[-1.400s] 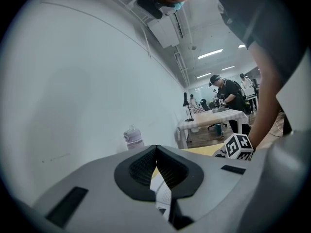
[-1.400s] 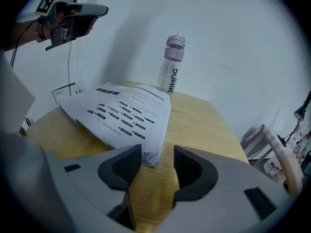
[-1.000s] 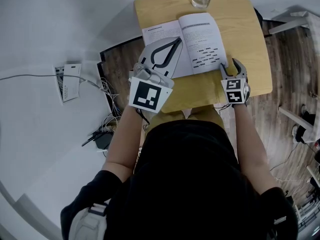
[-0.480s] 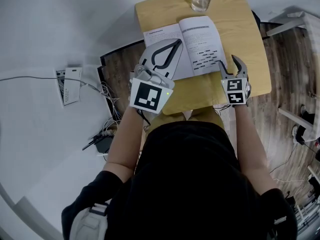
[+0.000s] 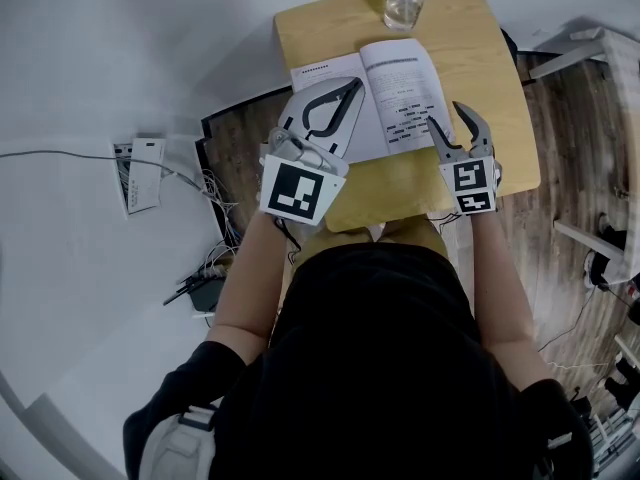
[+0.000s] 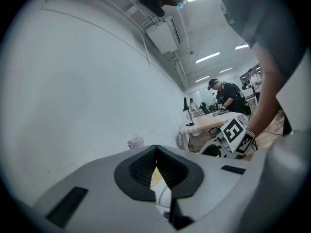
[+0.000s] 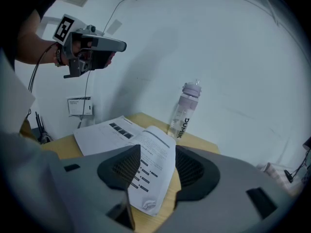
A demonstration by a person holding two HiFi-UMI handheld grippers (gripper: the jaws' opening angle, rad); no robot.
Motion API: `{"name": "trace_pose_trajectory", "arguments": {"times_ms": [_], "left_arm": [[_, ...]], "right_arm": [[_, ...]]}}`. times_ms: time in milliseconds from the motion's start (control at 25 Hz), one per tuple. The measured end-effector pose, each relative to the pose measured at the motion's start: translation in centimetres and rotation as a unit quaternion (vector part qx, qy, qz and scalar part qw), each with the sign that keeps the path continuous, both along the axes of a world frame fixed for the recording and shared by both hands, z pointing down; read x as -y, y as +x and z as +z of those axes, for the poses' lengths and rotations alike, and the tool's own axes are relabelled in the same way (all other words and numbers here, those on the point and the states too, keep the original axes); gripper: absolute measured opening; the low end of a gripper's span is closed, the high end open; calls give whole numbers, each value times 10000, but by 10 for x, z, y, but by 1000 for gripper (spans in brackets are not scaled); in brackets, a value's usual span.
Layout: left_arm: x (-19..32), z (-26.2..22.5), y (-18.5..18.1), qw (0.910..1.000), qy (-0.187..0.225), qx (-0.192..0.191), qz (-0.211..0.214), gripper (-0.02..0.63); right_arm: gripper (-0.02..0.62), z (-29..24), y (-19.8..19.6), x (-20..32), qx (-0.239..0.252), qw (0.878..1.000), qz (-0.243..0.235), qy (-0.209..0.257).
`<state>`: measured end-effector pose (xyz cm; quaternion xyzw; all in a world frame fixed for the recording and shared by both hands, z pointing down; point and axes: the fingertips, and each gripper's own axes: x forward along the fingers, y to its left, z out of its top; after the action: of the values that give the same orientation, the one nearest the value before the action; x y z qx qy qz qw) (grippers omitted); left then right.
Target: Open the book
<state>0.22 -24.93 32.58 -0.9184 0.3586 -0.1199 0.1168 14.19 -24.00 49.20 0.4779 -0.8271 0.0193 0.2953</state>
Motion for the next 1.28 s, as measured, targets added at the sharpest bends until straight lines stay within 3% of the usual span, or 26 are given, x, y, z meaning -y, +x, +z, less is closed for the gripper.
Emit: {"name": "trace_pose_trajectory", "arguments": {"times_ms": [520,1280], "left_arm": [[-8,-20,-16,9996,181,-167,-158,11],[-18,-38,-29,9990,333,-199,-214,11]], "right_arm": [[218,-90,-34,5,183,9931,-635,973],[218,-231,-77,-14,725,9616,-1411,2237]]}}
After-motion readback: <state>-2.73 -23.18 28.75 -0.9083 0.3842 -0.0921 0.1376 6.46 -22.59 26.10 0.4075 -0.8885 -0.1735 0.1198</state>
